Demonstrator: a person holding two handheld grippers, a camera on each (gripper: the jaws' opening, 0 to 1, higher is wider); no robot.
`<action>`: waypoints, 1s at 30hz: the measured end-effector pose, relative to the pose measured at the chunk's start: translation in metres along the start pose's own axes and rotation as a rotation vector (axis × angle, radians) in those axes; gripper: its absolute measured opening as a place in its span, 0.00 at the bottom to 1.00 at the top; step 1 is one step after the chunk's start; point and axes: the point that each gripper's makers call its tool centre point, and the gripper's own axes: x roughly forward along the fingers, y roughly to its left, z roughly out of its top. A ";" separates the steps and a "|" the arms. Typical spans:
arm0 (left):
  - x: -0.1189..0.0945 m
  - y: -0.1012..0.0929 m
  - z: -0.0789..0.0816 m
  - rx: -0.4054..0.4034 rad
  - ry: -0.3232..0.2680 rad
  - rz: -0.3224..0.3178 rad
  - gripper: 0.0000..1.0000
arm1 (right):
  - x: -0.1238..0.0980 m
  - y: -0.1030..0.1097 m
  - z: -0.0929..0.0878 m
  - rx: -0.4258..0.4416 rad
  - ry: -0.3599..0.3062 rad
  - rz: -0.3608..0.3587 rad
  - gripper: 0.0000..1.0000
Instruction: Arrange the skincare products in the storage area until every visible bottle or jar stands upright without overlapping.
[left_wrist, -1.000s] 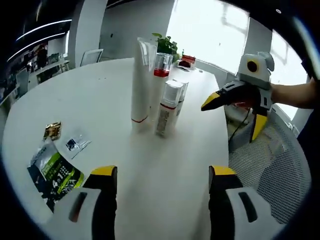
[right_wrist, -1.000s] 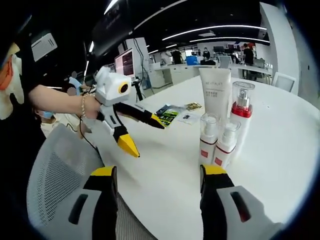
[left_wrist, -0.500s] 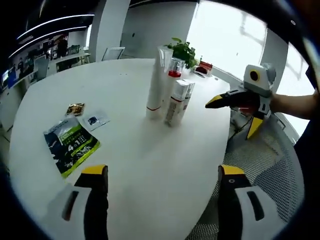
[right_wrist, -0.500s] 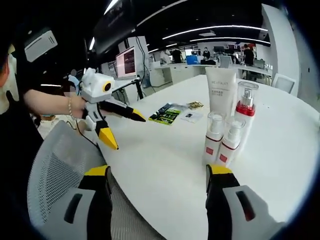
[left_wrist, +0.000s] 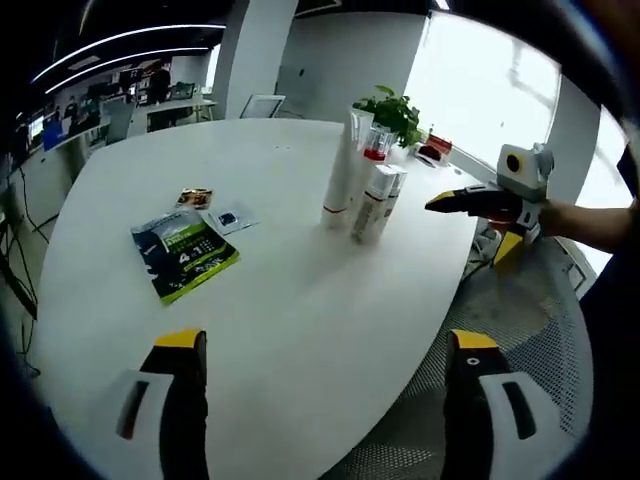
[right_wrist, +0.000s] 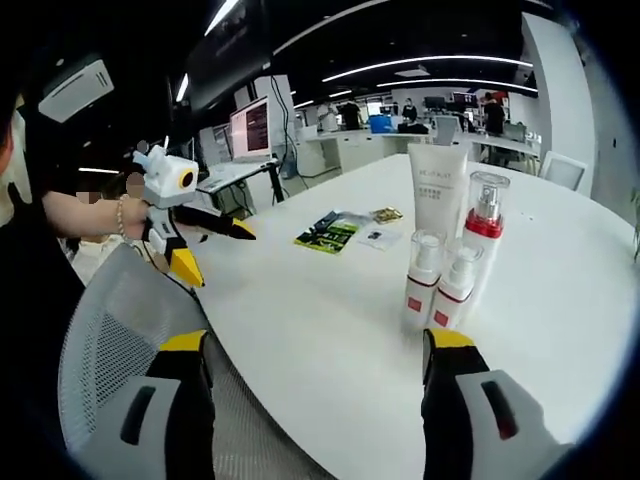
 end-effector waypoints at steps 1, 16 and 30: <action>-0.002 -0.001 0.000 -0.003 -0.002 0.005 0.96 | 0.000 0.000 0.000 0.000 -0.001 0.000 0.88; -0.018 0.000 0.004 -0.048 -0.032 0.053 0.99 | 0.001 0.001 -0.004 -0.017 0.016 -0.022 0.97; -0.017 0.007 -0.011 -0.072 -0.002 0.073 0.99 | 0.002 -0.005 -0.009 0.000 0.022 -0.031 0.99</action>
